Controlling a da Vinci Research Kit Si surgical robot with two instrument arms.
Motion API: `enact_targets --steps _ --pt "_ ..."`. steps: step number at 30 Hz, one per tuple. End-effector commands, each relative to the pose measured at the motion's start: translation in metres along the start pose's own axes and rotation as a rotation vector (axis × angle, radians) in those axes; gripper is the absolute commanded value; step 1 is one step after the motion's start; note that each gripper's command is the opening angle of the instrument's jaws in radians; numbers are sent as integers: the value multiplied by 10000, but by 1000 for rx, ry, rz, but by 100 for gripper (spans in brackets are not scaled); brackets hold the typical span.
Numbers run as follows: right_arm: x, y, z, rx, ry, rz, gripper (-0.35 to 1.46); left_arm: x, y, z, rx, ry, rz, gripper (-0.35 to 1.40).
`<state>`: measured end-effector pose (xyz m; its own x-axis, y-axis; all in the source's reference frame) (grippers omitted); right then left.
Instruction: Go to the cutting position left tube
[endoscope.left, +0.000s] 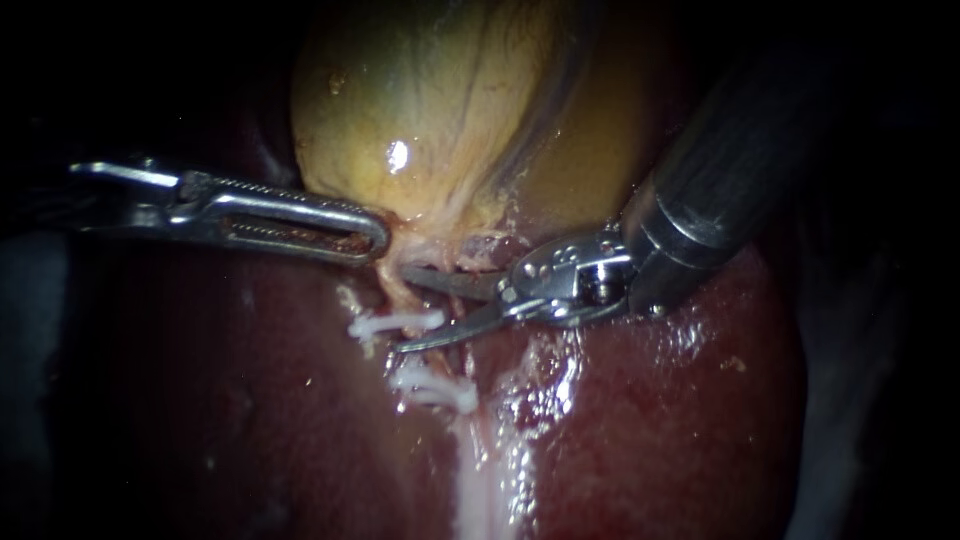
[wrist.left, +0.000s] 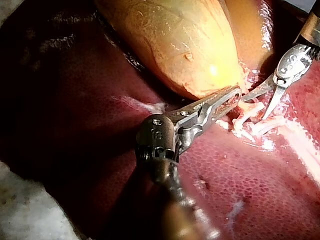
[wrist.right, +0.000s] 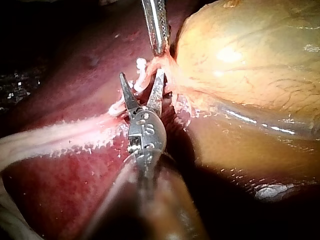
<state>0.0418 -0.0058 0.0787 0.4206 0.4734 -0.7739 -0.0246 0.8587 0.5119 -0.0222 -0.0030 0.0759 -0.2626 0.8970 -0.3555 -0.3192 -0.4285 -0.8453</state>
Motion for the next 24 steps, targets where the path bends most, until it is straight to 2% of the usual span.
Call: enact_targets --steps 1,24 --pt "0 0 0 0 0 0 143 0 0 0 0 0 0 -35" --pt "-3 -5 -7 9 1 -4 143 0 0 -2 -2 -1 0 -35"
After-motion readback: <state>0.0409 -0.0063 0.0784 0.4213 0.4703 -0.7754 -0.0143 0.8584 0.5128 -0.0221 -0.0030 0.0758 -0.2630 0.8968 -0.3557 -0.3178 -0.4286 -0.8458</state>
